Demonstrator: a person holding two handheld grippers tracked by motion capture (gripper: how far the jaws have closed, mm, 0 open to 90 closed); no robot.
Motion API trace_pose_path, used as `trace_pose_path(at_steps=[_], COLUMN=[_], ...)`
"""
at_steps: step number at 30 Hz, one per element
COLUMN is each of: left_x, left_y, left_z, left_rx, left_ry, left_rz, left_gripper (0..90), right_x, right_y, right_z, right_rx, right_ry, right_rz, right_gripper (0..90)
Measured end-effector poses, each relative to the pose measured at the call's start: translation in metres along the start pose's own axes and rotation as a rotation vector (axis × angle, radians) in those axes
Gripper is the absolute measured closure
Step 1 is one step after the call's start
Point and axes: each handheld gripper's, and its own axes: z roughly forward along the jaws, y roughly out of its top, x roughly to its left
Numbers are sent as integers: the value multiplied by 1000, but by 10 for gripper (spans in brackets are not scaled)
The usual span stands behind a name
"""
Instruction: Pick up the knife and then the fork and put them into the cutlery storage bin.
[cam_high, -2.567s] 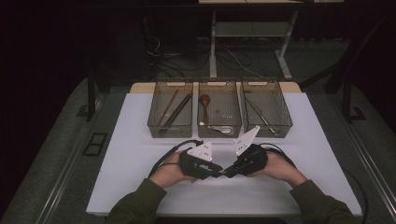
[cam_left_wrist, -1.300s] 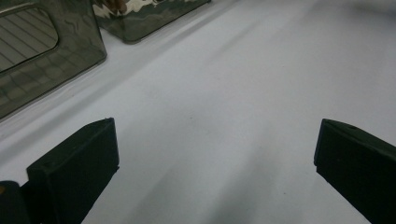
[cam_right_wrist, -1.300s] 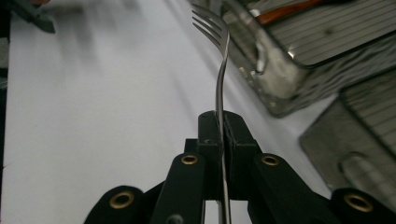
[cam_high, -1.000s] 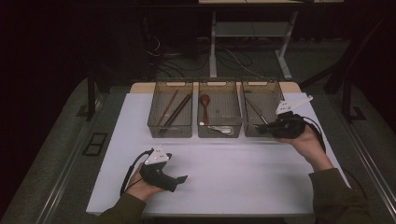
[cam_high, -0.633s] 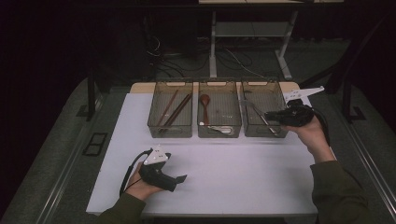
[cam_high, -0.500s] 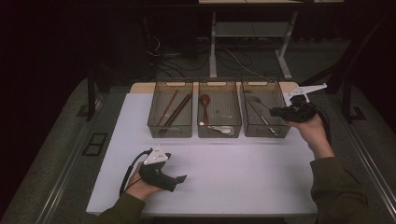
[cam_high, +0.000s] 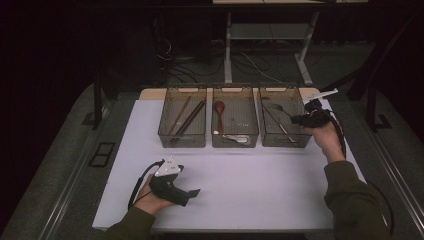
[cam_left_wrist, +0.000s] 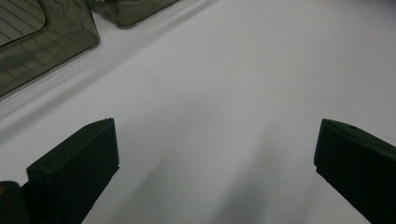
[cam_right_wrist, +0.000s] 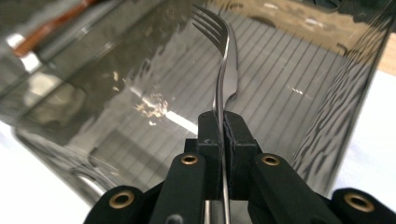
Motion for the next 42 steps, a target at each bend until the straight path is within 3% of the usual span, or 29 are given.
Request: trace_pose_path(at_steps=[2, 6, 8, 13, 17, 30, 36, 42], left_x=[0, 1, 1, 1, 1, 0, 0, 0], left_y=[0, 0, 0, -1, 0, 0, 0, 0], left_z=[0, -1, -2, -1, -1, -2, -3, -3], left_rx=[1, -1, -2, 2, 2, -2, -4, -3], left_ry=[-3, -5, -5, -7, -8, -14, -14, -16], left_rz=[4, 1, 1, 5, 4, -2, -1, 2], left_gripper=[0, 0, 0, 0, 0, 0, 0, 0], right_x=[2, 5, 6, 6, 11, 48, 64, 75], right_y=[-1, -1, 0, -2, -7, -34, -50, -70], right_z=[6, 7, 5, -5, -14, -39, -44, -47], right_rx=[12, -3, -14, -59, -88, -177, -216, -213], right_ry=[-2, 4, 3, 51, 46, 97, 99, 127], right_rz=[-5, -6, -12, 15, 11, -41, -60, -78], right_gripper=[852, 730, 669, 506, 383, 197, 140, 140])
